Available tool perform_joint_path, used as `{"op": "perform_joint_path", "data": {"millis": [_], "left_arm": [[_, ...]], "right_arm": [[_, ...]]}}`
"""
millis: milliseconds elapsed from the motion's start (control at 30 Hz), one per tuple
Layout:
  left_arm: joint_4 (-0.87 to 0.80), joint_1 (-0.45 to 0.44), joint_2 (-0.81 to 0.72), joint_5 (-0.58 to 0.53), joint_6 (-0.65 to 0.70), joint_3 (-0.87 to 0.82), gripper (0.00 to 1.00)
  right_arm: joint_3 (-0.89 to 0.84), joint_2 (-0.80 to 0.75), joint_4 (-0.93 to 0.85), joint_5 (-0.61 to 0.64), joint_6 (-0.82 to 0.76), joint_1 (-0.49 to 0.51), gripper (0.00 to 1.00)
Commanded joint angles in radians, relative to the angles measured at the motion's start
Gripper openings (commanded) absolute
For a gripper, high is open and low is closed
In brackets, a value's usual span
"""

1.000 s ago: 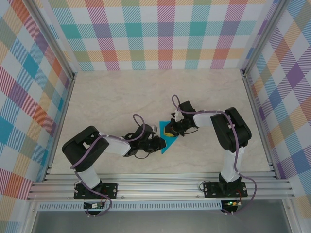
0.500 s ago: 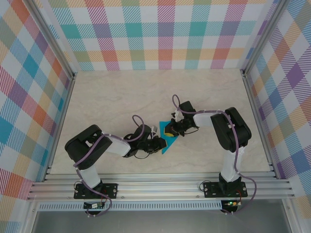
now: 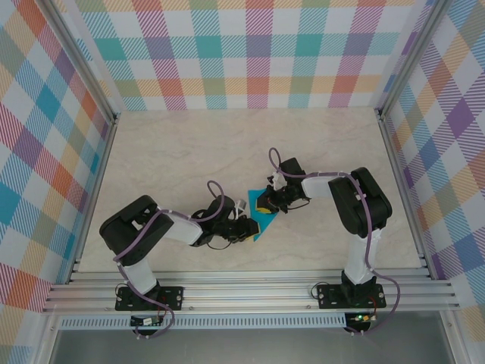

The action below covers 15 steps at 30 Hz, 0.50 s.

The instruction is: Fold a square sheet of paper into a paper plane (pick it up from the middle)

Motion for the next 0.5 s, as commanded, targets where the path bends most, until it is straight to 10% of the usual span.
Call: {"op": "perform_joint_path", "data": {"millis": [0,467], "left_arm": [[-0.229,-0.02,-0.026,0.034,0.069,0.009,0.19],[-0.323,-0.074,-0.007,0.073,0.136,0.066,0.19]], "right_arm": [[-0.05,0.089,-0.082,0.113,-0.018,0.009,0.11],[-0.049,0.081,-0.086,0.117,-0.018,0.009,0.11]]}}
